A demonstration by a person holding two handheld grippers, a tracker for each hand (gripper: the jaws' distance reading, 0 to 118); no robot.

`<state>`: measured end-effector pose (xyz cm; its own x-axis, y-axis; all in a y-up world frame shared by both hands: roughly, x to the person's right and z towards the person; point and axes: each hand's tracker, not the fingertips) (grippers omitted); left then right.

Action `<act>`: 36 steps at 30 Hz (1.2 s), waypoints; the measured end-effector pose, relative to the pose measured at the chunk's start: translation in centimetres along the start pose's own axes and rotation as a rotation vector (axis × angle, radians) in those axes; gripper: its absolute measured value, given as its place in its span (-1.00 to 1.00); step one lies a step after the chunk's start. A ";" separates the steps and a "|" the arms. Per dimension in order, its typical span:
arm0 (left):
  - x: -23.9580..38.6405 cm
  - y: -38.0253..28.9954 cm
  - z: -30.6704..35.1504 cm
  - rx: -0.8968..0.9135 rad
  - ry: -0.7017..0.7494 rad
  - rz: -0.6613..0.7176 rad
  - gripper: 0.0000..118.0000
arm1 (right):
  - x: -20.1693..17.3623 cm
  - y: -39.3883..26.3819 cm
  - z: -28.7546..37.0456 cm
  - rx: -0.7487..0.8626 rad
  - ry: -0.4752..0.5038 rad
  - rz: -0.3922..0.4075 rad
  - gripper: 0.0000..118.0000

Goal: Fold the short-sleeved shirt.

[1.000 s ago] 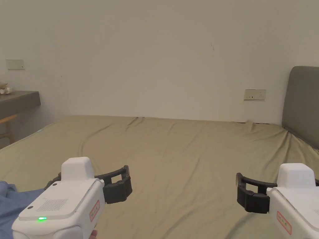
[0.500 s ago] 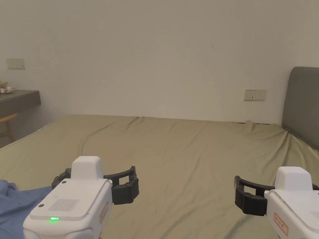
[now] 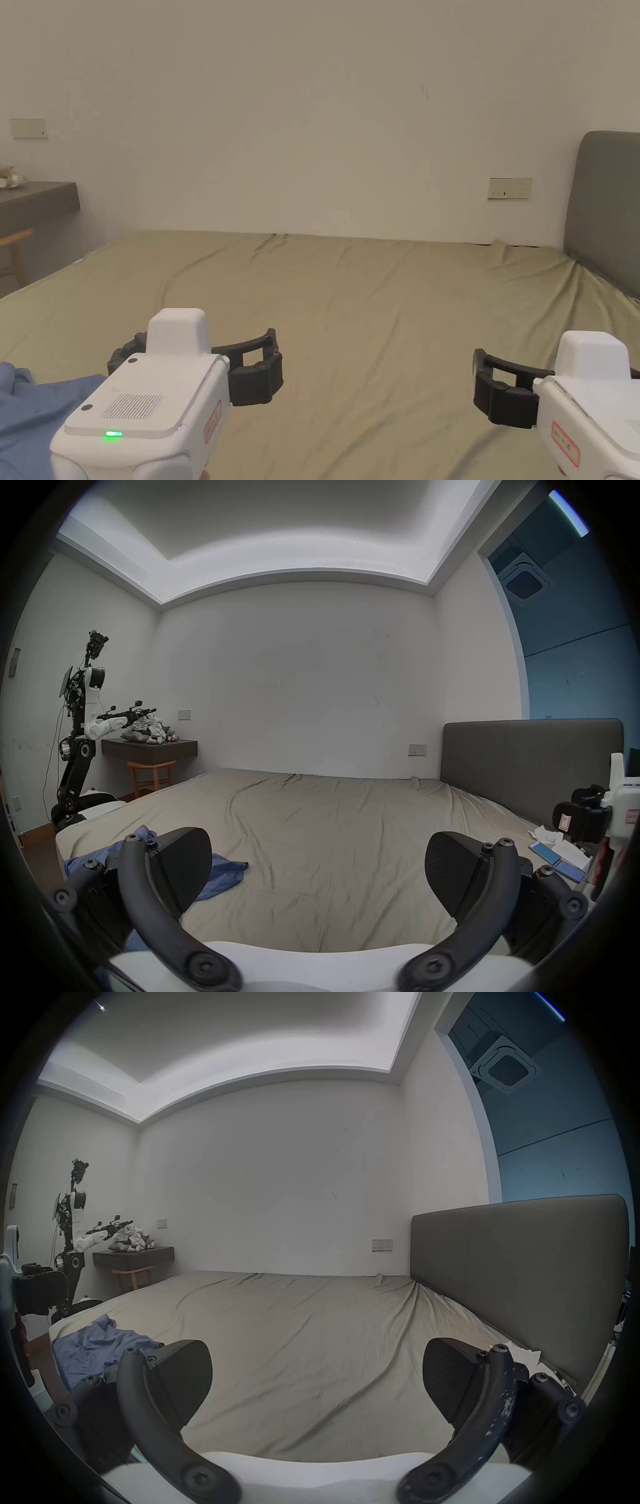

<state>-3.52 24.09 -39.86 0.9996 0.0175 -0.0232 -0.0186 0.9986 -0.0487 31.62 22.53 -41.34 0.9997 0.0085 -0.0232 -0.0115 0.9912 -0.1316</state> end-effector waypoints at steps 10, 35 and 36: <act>0.6 0.0 0.7 0.024 -0.041 -0.008 0.04 | -0.1 -0.3 0.3 0.007 0.005 0.012 0.11; -18.4 -3.0 10.2 -0.043 0.610 0.028 -1.00 | -25.7 -2.4 -6.5 -0.025 0.628 0.148 -0.97; -19.2 -3.3 10.7 -0.048 0.633 0.034 -1.00 | -27.0 -2.6 -6.5 -0.031 0.660 0.146 -0.97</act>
<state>-22.41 21.00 -28.61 0.7921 0.0017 -0.6104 -0.0652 0.9945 -0.0818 4.55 18.90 -46.80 0.7652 0.0502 -0.6419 -0.1559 0.9817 -0.1092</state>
